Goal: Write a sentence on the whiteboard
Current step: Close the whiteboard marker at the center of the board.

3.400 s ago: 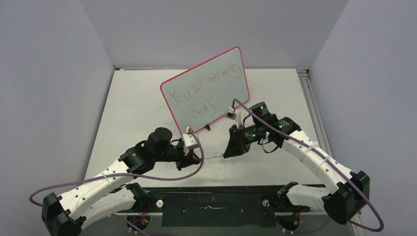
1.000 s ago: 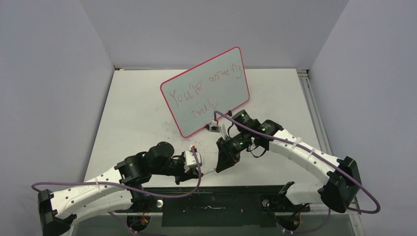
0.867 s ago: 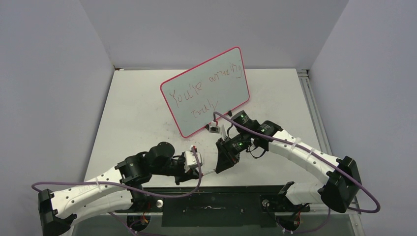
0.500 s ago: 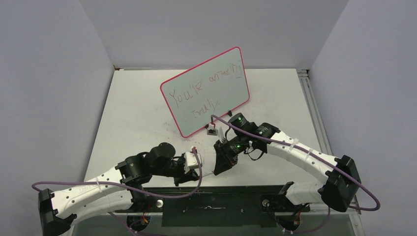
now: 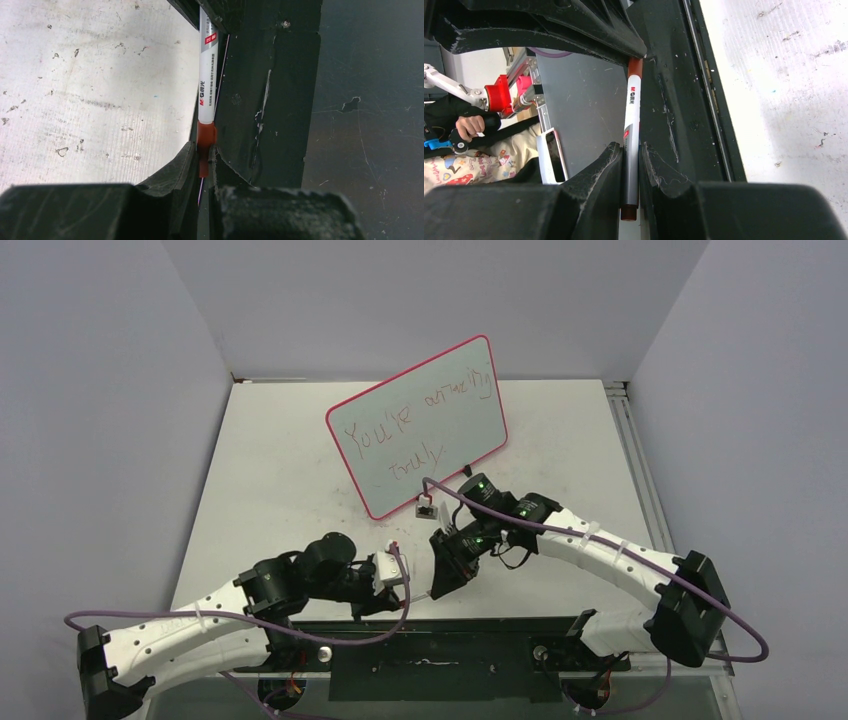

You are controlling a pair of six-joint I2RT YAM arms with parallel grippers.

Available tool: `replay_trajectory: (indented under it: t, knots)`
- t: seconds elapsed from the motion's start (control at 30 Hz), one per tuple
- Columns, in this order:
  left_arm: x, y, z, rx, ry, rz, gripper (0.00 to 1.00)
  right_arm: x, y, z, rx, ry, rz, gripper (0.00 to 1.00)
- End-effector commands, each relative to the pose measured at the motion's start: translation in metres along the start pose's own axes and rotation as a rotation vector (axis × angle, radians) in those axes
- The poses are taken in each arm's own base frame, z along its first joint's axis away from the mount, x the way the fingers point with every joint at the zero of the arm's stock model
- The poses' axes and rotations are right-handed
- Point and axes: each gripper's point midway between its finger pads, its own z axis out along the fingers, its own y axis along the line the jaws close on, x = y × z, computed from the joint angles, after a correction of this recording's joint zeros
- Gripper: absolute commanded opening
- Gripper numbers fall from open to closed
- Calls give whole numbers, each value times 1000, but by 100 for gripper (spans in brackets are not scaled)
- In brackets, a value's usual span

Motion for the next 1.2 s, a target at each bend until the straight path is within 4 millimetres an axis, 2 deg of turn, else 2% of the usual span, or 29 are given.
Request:
replay_trajectory:
  t: [0.0,1.17]
  knots:
    - [-89,10,-12,-67,-329,99,0,-3,20,15,-104,13,-64,5]
    - [-98,10,-17,-57,-382,85,0,-2,26,32,-131,17,-58,5]
